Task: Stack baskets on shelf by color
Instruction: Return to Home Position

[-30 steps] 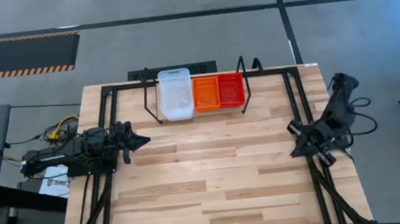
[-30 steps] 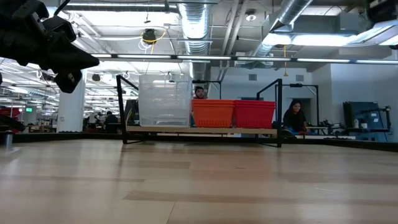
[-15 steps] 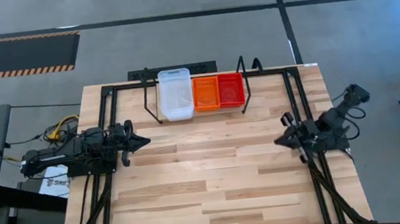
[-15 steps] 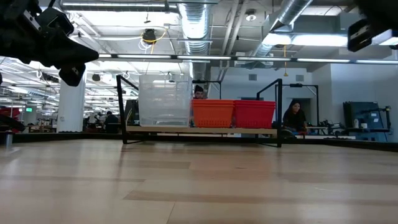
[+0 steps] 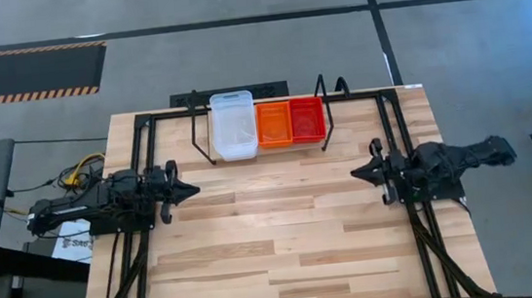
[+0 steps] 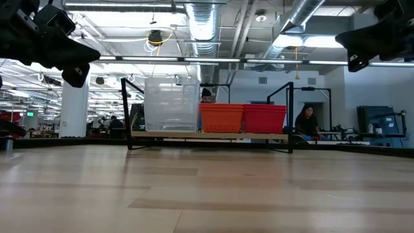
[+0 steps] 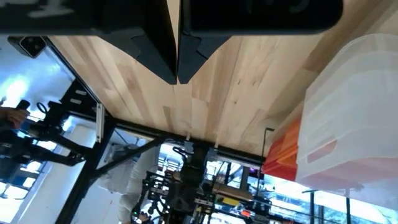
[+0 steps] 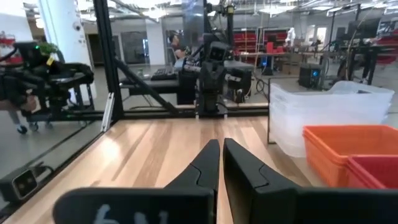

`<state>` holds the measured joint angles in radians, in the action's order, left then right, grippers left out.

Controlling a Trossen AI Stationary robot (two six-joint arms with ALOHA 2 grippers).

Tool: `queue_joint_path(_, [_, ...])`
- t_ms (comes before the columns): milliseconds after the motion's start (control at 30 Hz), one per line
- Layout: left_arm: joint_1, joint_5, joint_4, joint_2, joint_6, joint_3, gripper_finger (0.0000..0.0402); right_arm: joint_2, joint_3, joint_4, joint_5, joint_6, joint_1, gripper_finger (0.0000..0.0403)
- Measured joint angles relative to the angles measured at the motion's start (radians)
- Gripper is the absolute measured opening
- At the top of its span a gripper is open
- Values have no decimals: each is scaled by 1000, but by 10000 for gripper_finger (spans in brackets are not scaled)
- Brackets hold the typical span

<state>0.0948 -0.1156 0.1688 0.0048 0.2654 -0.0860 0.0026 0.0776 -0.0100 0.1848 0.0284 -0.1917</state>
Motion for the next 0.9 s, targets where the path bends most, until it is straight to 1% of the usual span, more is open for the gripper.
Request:
queue_joint_path(133, [0,-1,1,0,-42,0,0,0,0,4,-86,-12,84,43])
queue_joint_path(300, [0,16,-14,0,-62,3,0,0,0,-3,-144,-29,154,43])
queue_joint_path(433, [0,20,-59,3,-71,24,0,0,-2,7,-154,-62,172,43])
queue_joint_path(600, [0,19,-62,6,-82,25,0,0,-2,10,-156,-64,177,43])
queue_joint_path(800, [0,-1,-62,6,-149,25,0,0,-2,49,-156,-59,177,43])
queue_joint_path(900, [0,1,-59,6,-153,25,0,0,-2,87,-156,-64,177,43])
